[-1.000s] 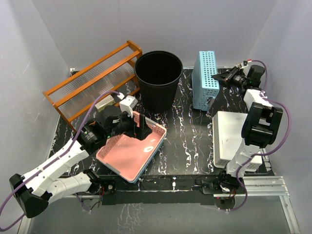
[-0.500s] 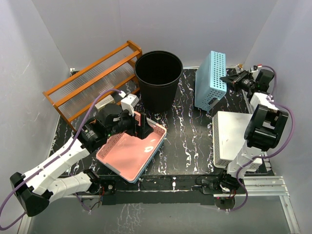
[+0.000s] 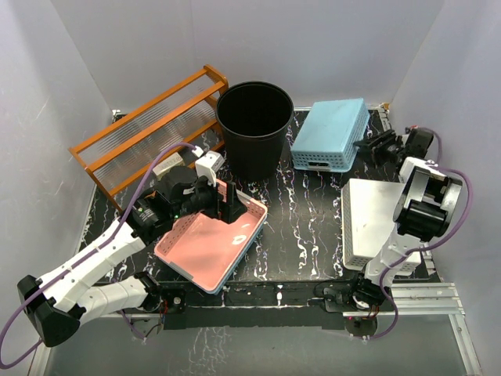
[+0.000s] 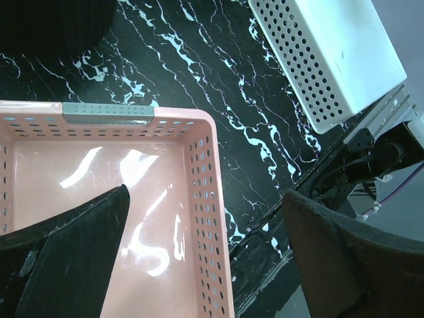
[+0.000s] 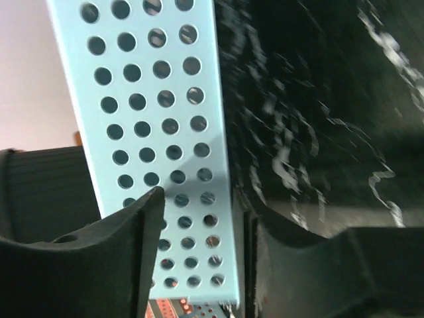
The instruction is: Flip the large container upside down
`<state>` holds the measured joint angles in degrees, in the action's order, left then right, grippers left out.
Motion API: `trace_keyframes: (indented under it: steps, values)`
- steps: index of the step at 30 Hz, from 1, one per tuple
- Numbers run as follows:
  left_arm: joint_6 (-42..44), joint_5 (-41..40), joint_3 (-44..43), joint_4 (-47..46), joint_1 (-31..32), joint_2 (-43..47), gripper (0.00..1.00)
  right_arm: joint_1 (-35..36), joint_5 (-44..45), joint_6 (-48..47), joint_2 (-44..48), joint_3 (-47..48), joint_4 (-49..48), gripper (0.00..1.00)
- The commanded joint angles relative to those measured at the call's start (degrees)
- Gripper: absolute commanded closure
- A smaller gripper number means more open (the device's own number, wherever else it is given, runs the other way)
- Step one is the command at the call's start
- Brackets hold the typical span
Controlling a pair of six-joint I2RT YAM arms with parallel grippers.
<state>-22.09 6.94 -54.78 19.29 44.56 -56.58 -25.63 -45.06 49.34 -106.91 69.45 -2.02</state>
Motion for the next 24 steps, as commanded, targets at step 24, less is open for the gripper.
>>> trace_keyframes:
  steps: [24]
  values:
    - [-0.89, -10.68, -0.46, 2.11, -0.27, 3.49, 0.01, 18.63, 39.44, -18.07, 17.55, 9.74, 24.32, 0.24]
